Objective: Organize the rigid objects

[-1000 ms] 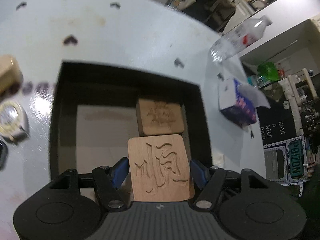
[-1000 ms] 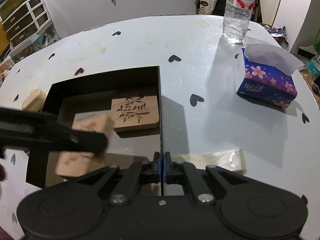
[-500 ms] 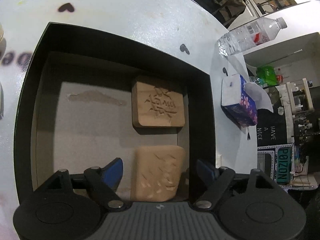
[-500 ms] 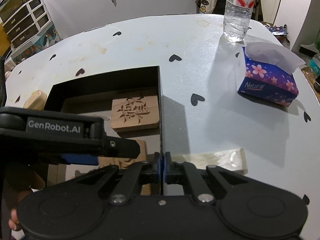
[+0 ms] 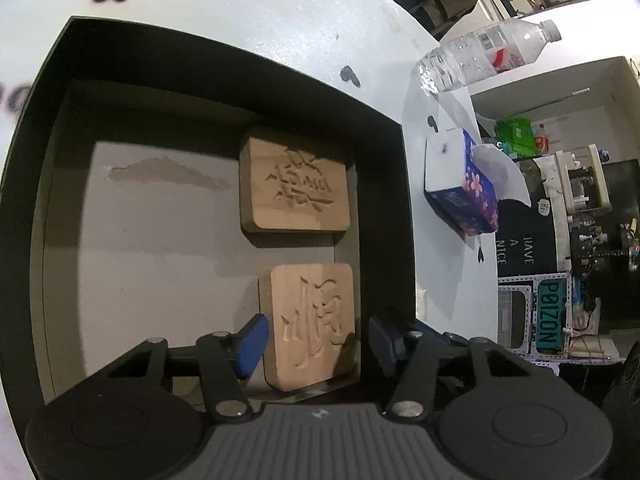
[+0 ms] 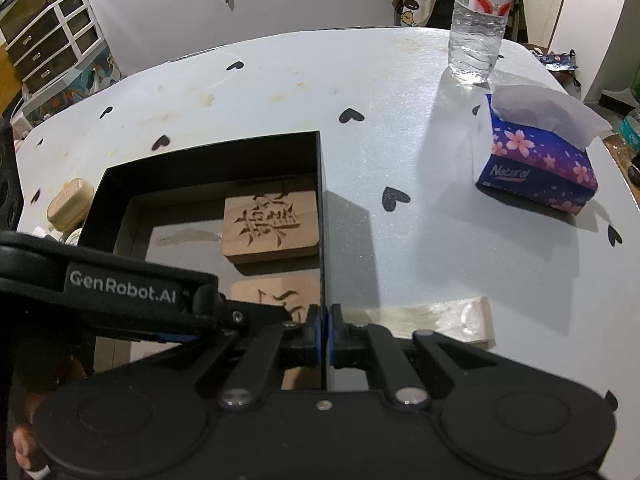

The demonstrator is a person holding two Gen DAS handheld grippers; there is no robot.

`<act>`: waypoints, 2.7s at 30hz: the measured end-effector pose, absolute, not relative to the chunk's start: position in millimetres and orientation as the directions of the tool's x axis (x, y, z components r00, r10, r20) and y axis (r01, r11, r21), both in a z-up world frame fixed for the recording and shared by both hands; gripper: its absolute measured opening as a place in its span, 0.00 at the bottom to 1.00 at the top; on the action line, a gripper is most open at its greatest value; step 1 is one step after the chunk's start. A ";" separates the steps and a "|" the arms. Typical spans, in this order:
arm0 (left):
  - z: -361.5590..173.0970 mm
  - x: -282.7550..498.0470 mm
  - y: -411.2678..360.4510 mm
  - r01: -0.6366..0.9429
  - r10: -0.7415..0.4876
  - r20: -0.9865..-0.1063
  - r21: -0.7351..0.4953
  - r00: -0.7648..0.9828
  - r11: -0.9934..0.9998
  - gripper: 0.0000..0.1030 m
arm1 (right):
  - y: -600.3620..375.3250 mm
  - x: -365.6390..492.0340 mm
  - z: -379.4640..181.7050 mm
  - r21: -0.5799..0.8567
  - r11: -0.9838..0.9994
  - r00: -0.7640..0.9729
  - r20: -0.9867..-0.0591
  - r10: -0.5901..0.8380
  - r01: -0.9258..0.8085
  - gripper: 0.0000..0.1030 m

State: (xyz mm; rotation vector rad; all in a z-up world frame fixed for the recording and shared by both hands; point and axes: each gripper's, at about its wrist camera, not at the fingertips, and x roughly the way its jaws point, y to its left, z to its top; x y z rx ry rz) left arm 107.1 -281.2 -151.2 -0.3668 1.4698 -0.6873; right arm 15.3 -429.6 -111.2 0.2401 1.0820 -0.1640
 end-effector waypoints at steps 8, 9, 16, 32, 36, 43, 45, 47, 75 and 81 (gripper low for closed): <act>-134.0 107.0 -271.8 0.237 -0.600 -0.800 -0.578 0.023 0.781 0.71 | -430.8 14.9 -111.3 0.121 0.960 0.462 -0.887 -0.009 0.251 0.04; -130.7 106.7 -269.3 0.244 -0.598 -0.801 -0.574 0.031 0.782 0.71 | -431.1 14.8 -111.4 0.123 0.960 0.463 -0.887 -0.008 0.252 0.04; -107.8 99.5 -250.7 0.286 -0.583 -0.805 -0.537 0.108 0.794 0.81 | -433.5 14.6 -111.5 0.136 0.958 0.463 -0.886 0.004 0.251 0.04; -49.9 64.1 -196.5 0.384 -0.460 -0.792 -0.311 0.401 0.870 1.00 | -432.2 15.9 -110.9 0.126 0.964 0.459 -0.888 0.004 0.235 0.04; -46.3 59.4 -173.1 0.342 -0.410 -0.789 -0.270 0.457 0.900 1.00 | -431.4 16.4 -110.9 0.122 0.964 0.457 -0.889 0.001 0.235 0.04; -48.6 59.5 -128.3 0.224 -0.315 -0.797 -0.229 0.515 0.947 1.00 | -431.7 16.3 -110.9 0.123 0.964 0.458 -0.889 0.001 0.237 0.04; -51.3 62.1 -115.7 0.178 -0.282 -0.800 -0.220 0.529 0.959 1.00 | -431.6 16.4 -110.9 0.122 0.964 0.457 -0.889 0.001 0.235 0.04; -52.9 64.4 -104.8 0.143 -0.262 -0.802 -0.219 0.536 0.965 1.00 | -431.6 16.4 -110.9 0.121 0.964 0.457 -0.890 0.001 0.235 0.04; -128.0 116.9 30.4 -0.230 0.081 -0.810 -0.068 0.580 0.971 0.93 | -431.4 18.9 -113.7 0.118 0.960 0.444 -0.896 -0.008 0.255 0.04; -133.4 116.4 35.3 -0.255 0.064 -0.820 -0.102 0.569 0.961 0.71 | -430.9 20.0 -114.3 0.114 0.960 0.441 -0.898 -0.011 0.256 0.04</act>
